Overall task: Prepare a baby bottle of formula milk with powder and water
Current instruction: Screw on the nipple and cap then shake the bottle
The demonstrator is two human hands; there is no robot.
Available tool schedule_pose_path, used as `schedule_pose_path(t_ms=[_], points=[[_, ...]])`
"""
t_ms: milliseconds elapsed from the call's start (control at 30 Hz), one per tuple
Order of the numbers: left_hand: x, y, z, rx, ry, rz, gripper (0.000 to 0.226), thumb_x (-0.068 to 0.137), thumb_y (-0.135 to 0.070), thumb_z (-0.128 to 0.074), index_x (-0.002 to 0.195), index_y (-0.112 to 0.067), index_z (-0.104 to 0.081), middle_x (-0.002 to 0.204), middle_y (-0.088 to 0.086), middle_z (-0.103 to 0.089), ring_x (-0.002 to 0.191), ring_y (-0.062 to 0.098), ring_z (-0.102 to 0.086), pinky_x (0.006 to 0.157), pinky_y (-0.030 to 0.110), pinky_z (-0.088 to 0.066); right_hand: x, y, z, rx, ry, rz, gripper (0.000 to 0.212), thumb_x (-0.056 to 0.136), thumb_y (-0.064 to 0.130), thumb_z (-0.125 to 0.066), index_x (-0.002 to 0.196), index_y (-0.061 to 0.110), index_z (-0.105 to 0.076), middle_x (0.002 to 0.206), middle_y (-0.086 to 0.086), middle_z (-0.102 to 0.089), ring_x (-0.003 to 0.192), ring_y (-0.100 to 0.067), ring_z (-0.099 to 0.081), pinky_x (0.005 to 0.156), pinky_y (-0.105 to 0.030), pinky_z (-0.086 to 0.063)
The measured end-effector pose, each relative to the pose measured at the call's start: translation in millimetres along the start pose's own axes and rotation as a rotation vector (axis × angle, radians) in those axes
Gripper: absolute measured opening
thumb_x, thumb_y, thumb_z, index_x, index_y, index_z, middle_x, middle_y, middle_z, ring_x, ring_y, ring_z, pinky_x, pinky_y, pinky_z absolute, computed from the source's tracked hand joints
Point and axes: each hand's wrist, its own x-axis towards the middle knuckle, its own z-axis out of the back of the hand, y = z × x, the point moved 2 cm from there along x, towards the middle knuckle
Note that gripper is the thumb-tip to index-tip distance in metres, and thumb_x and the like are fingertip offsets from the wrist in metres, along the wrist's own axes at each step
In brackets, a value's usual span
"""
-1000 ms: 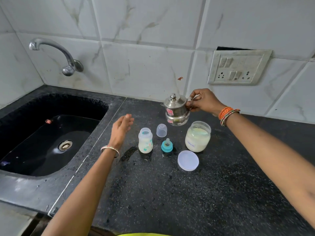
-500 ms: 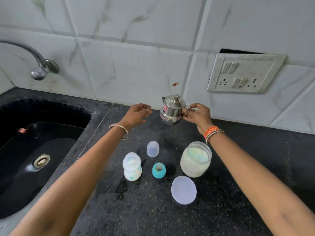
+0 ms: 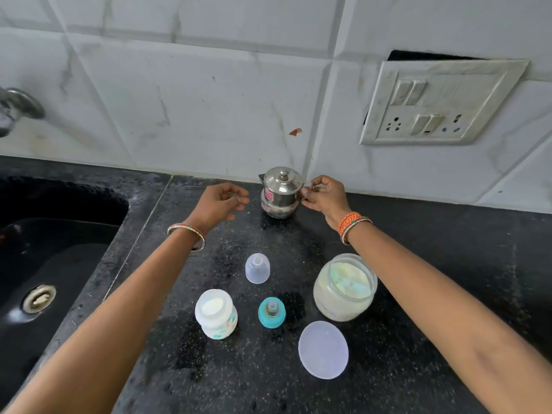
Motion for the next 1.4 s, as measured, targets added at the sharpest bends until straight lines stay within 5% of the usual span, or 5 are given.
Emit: schedule_pose_path(t_ms=[300, 467, 767, 1100, 1400], points=[[-22, -4, 8, -0.033, -0.009, -0.032, 0.023, 0.089, 0.001, -0.053, 0.095, -0.018, -0.065, 0.092, 0.0, -0.071, 0.085, 0.016, -0.064, 0.075, 0.034, -0.053, -6, 16, -10, -0.279, -0.052, -0.015, 0.03, 0.083, -0.004, -0.064, 0.108, 0.007, -0.053, 0.108, -0.016, -0.06, 0.106, -0.031, -0.059, 0.093, -0.04, -0.051], [-58, -22, 11, -0.094, -0.046, -0.112, 0.02, 0.09, -0.002, -0.055, 0.096, -0.019, -0.064, 0.093, -0.003, -0.071, 0.082, 0.011, -0.065, 0.076, 0.032, -0.052, -66, 54, -24, -0.559, -0.205, 0.337, 0.023, 0.083, 0.001, -0.057, 0.105, 0.008, -0.056, 0.112, -0.011, -0.06, 0.1, -0.022, -0.057, 0.078, -0.027, -0.046], [-160, 3, 21, -0.204, -0.231, -0.238, 0.04, 0.083, 0.012, -0.052, 0.091, -0.025, -0.064, 0.098, -0.011, -0.068, 0.081, 0.006, -0.063, 0.069, 0.018, -0.052, -208, -17, -62, -1.436, 0.531, 0.172, 0.06, 0.079, 0.03, -0.072, 0.133, 0.02, -0.048, 0.127, -0.013, -0.056, 0.111, -0.035, -0.058, 0.09, -0.042, -0.05], [-206, 71, 8, -0.064, 0.05, -0.08, 0.069, 0.076, 0.01, -0.066, 0.134, -0.015, -0.039, 0.137, 0.004, -0.048, 0.129, 0.017, -0.044, 0.108, 0.034, -0.036, -225, 33, -78, -1.181, 0.318, 0.458, 0.036, 0.077, 0.003, -0.069, 0.111, 0.015, -0.065, 0.117, -0.011, -0.061, 0.096, -0.024, -0.06, 0.076, -0.027, -0.042], [-198, 78, -10, -0.16, -0.041, -0.13, 0.058, 0.068, -0.013, -0.082, 0.118, -0.02, -0.054, 0.12, 0.006, -0.066, 0.11, 0.02, -0.063, 0.102, 0.047, -0.046, -243, 57, -136, -1.404, 0.608, 0.513, 0.04, 0.075, 0.004, -0.072, 0.112, 0.02, -0.067, 0.124, -0.007, -0.056, 0.099, -0.02, -0.057, 0.071, -0.027, -0.042]])
